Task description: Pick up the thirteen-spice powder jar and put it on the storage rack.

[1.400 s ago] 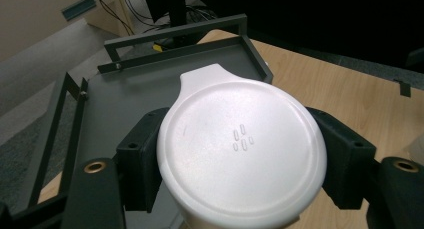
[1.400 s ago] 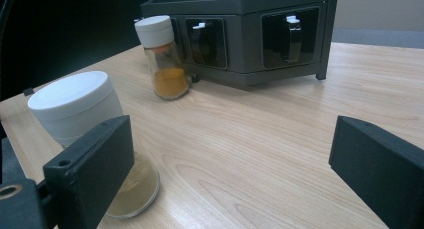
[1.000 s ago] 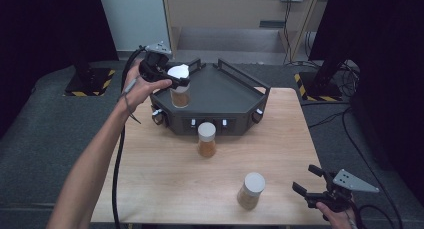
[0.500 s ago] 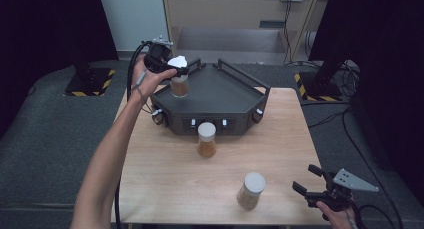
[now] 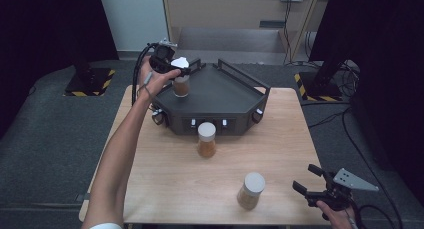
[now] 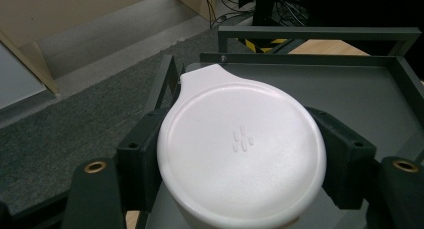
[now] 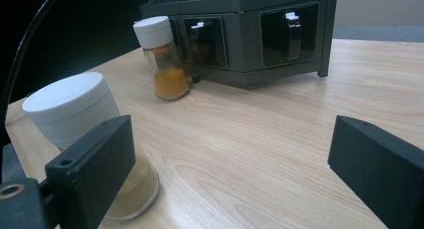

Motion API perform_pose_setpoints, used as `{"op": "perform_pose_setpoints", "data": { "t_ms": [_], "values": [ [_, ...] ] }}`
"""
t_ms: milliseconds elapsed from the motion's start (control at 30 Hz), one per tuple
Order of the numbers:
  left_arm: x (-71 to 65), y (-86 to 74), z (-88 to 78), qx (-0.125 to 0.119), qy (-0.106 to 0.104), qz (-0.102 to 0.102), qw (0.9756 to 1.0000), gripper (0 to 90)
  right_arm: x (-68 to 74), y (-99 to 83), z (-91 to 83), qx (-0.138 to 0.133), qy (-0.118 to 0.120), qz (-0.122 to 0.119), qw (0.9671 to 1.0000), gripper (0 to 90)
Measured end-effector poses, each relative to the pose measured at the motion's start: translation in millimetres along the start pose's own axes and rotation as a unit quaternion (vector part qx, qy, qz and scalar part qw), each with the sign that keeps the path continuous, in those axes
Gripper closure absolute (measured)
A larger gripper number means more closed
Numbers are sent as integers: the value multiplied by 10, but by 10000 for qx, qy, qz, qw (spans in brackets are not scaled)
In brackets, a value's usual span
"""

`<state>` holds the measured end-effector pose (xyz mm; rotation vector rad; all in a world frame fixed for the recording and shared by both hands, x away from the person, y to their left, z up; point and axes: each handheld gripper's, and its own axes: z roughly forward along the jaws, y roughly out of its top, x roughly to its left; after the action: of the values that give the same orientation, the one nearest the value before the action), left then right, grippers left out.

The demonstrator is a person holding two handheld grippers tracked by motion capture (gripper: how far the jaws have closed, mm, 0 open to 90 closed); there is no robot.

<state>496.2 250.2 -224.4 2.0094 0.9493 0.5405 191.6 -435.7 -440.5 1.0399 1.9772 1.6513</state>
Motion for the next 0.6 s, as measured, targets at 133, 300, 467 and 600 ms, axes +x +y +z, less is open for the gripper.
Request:
{"op": "perform_pose_setpoints", "data": {
  "t_ms": [133,300,467,600],
  "values": [
    [16,-4,55,34,-29,-17,10000,301,-7,-4,2,-4,8,22,10000,53],
    [33,-23,105,42,-68,-22,10000,301,-16,-7,6,2,25,38,10000,54],
    [68,-47,151,56,-151,-16,9999,301,-16,-7,7,-2,33,29,10000,54],
    [74,-57,169,49,-176,-12,9998,301,-16,-10,8,-6,30,40,10000,54]
  ]
}}
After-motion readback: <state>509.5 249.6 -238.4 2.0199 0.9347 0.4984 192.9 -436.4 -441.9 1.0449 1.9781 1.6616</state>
